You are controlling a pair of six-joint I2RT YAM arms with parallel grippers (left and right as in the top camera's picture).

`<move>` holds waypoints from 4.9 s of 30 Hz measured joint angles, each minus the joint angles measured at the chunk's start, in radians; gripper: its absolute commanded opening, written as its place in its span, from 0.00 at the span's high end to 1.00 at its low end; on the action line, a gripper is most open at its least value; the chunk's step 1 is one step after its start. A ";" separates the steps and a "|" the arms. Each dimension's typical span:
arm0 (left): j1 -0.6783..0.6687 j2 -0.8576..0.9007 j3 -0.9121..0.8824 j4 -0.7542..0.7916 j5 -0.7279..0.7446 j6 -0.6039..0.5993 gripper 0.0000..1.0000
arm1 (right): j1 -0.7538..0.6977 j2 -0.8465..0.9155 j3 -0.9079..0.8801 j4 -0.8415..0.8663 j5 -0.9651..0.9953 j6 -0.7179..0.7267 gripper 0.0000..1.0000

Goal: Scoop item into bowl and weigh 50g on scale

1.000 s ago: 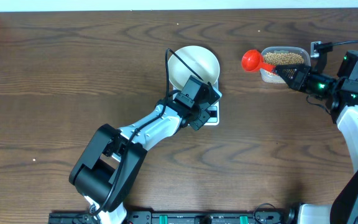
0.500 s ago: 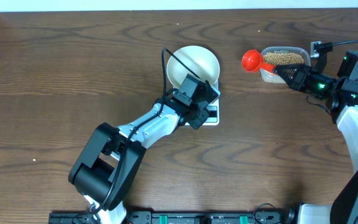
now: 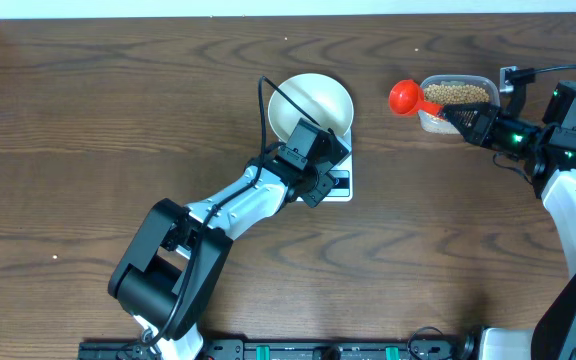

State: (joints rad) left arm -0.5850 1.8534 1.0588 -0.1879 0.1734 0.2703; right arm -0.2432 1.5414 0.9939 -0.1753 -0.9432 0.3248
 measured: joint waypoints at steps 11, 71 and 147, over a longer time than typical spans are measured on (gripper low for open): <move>-0.005 0.001 0.000 0.003 -0.001 0.000 0.93 | 0.000 0.000 0.000 0.000 0.000 0.000 0.99; 0.006 -0.062 0.006 -0.005 -0.027 0.021 0.93 | 0.000 0.000 0.000 -0.052 0.000 -0.045 0.99; -0.101 -0.500 -0.037 -0.466 -0.299 -0.612 0.93 | -0.079 -0.190 0.023 0.021 0.219 0.054 0.98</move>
State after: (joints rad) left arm -0.6861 1.3529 1.0218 -0.6537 -0.1253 -0.3416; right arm -0.3222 1.3518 1.0164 -0.1539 -0.7242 0.3790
